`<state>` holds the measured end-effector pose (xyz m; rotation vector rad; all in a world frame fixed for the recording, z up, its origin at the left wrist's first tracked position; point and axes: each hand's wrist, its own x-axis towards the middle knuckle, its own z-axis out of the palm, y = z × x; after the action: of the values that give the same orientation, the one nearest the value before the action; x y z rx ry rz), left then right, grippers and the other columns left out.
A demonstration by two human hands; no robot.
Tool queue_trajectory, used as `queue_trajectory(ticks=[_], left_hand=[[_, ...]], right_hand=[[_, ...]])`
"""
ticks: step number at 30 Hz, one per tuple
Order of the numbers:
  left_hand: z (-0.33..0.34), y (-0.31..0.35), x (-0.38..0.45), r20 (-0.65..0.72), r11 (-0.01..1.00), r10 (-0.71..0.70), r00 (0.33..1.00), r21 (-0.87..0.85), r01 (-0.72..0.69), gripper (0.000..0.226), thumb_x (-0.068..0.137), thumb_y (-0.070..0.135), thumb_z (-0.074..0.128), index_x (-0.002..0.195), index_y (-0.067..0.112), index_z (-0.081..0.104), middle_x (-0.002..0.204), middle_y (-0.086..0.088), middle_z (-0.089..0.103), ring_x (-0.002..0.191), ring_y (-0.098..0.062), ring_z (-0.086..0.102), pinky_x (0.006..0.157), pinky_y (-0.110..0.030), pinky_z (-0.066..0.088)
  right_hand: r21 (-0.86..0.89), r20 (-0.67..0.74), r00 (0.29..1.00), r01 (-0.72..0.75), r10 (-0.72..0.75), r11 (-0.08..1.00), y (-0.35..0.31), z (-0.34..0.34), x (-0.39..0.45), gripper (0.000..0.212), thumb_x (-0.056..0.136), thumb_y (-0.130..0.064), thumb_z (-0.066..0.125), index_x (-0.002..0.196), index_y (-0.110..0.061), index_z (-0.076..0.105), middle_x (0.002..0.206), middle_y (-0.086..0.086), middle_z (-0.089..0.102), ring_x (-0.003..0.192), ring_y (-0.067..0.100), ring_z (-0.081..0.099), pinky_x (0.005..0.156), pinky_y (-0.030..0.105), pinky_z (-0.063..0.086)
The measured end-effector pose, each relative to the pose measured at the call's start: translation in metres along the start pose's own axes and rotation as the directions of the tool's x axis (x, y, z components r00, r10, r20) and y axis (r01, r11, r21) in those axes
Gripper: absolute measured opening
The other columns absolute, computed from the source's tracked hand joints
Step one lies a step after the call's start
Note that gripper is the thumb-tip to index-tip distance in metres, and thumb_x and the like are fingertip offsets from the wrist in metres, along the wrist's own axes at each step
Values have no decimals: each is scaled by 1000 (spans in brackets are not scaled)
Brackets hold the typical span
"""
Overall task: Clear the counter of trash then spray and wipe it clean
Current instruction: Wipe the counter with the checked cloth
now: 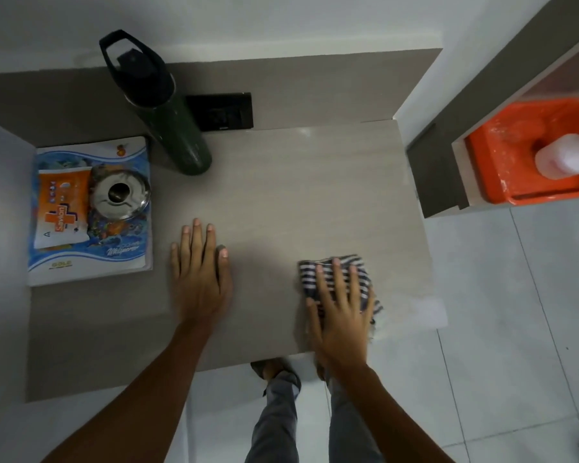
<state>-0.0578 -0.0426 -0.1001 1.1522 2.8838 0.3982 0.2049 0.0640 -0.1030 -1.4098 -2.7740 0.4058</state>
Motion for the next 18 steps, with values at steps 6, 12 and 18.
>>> queue_trajectory(ticks=[6, 12, 18], left_hand=[[-1, 0, 1, 40, 1000, -13, 999, 5, 13, 63, 117, 47, 18, 173, 19, 22, 184, -5, 15, 172, -24, 10, 140, -52, 12], [-3, 2, 3, 72, 1000, -14, 997, 11, 13, 65, 117, 51, 16, 174, 20, 15, 185, -5, 9, 173, -24, 5, 141, -52, 8], [-2, 4, 2, 18, 998, -10, 1000, -58, 11, 60, 116, 37, 26, 172, 16, 26, 183, -7, 18, 172, -25, 11, 140, -53, 11]], right_hand=[[2, -7, 968, -252, 252, 968, 55, -26, 28, 70, 110, -64, 23, 175, -38, 10, 185, -6, -3, 172, 28, -5, 132, 72, 8], [47, 9, 977, -213, 213, 976, 36, -36, 127, 73, 110, -67, 10, 175, -35, 3, 185, -1, -2, 171, 34, -3, 131, 75, 4], [90, -1, 996, -94, 94, 992, -44, -28, 182, 70, 111, -59, 19, 175, -30, 16, 185, 1, 9, 171, 35, 3, 130, 74, 5]])
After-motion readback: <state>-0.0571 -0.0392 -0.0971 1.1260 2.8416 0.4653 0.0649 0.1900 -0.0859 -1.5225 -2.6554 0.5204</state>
